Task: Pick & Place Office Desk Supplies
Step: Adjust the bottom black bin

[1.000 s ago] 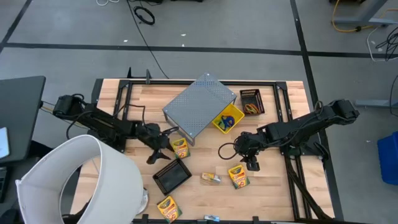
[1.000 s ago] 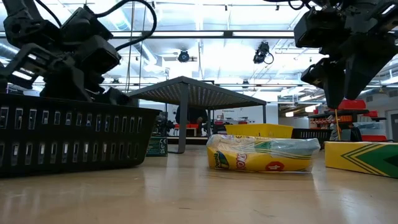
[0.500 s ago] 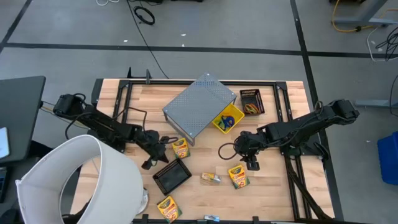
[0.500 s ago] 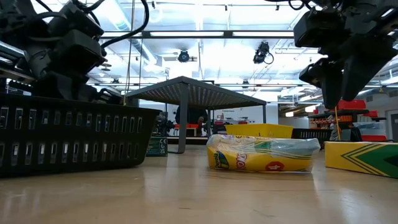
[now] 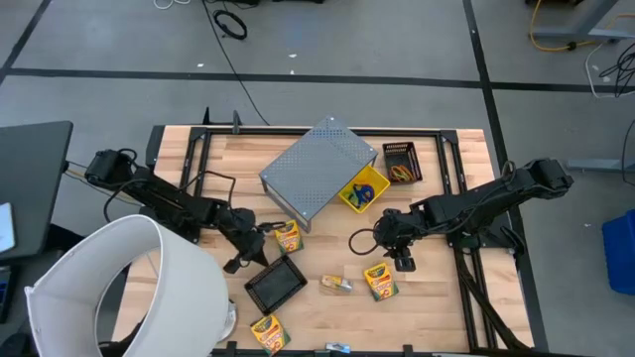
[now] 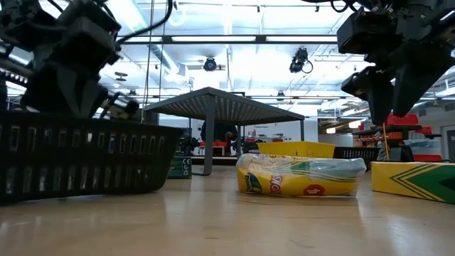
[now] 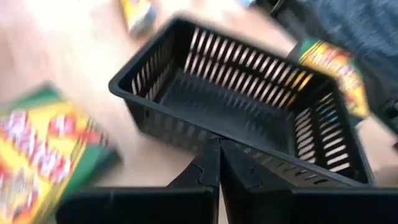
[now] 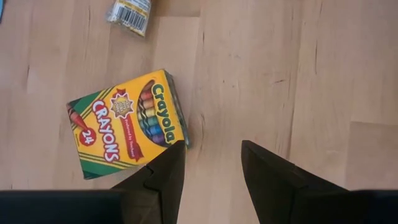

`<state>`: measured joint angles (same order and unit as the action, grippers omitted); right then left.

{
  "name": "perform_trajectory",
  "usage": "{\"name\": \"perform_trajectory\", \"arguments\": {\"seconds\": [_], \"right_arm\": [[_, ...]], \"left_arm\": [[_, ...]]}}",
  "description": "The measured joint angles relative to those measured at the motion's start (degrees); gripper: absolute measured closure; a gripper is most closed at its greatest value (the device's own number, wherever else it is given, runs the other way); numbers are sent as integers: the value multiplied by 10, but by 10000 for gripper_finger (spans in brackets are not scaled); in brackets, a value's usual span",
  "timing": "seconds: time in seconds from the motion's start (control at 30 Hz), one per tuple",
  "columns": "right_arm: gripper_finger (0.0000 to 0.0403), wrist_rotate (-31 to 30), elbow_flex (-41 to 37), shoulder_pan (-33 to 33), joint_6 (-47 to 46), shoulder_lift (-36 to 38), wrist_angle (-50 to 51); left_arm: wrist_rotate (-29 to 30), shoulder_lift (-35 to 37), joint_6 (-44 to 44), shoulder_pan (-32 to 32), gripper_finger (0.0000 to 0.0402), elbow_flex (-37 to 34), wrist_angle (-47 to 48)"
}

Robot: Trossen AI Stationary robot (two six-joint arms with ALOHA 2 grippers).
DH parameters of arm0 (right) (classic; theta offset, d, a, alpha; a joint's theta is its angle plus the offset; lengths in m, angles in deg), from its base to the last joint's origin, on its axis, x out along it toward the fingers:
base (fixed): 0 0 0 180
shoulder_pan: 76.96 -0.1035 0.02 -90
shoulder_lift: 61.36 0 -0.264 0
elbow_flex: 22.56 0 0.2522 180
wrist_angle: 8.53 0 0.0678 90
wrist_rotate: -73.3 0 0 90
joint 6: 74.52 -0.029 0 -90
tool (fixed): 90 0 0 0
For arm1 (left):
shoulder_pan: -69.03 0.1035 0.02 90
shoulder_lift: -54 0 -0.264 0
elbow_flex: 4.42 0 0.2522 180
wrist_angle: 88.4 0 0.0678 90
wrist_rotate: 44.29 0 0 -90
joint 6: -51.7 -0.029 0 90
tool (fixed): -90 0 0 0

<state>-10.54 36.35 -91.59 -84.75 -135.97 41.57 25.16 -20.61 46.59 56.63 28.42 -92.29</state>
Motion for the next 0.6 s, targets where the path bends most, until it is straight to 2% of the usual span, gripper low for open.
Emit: {"name": "perform_trajectory", "arguments": {"seconds": [0.1,0.2,0.47,0.6], "right_arm": [[238,0,0,0,-7,0,0],[238,0,0,0,-8,0,3],[238,0,0,0,-9,0,12],[238,0,0,0,-11,0,12]], "left_arm": [[24,0,12,1,399,0,52],[17,0,30,1,400,0,92],[-93,0,83,-3,400,0,112],[-121,0,99,-20,400,0,109]]}}
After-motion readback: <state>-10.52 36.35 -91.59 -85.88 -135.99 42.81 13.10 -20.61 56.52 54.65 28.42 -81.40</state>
